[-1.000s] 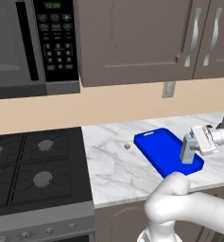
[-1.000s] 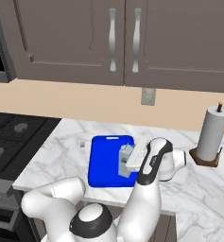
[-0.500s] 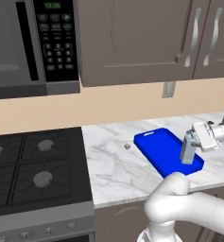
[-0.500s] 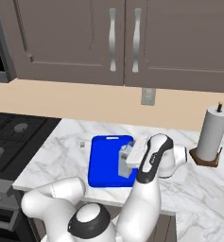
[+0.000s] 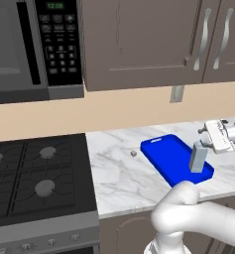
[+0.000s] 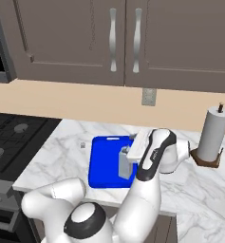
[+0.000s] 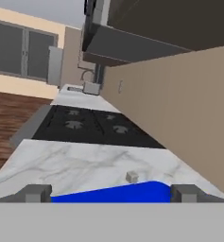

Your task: Take out the milk from the fridge and place it on the tray on the counter. Then take the sugar cube near the tray and place it in the tray.

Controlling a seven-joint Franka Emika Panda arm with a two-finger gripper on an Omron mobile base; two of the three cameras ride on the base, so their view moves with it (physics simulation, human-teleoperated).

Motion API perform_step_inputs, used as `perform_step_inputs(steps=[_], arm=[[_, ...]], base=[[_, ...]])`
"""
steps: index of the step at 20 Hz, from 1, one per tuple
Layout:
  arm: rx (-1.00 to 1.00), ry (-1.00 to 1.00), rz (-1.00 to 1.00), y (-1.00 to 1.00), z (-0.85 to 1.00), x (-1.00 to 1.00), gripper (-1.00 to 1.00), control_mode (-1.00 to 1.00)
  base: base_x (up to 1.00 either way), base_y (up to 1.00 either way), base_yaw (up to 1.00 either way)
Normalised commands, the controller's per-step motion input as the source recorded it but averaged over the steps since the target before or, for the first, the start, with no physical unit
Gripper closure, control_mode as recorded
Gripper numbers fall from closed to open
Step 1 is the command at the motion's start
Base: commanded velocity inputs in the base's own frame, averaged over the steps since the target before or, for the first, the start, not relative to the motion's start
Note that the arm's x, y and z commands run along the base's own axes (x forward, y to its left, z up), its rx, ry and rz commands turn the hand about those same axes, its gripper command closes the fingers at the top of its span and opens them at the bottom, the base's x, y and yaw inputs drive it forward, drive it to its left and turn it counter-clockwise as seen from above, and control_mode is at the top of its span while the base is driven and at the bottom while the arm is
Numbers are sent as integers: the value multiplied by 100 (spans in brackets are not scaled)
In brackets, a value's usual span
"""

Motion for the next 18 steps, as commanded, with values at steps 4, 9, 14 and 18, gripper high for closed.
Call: perform_step_inputs(steps=[4,9,14,18], arm=[[-1,-18,0,21,26,-42,-100,-100],[-11,-26,0,44,35,-47,-100,-100],[-11,-21,0,45,54,-39,-100,-100],[-17,-14,0,45,31,-53,-100,-100]], base=[[0,0,0],[0,0,0],[0,0,0],[0,0,0]])
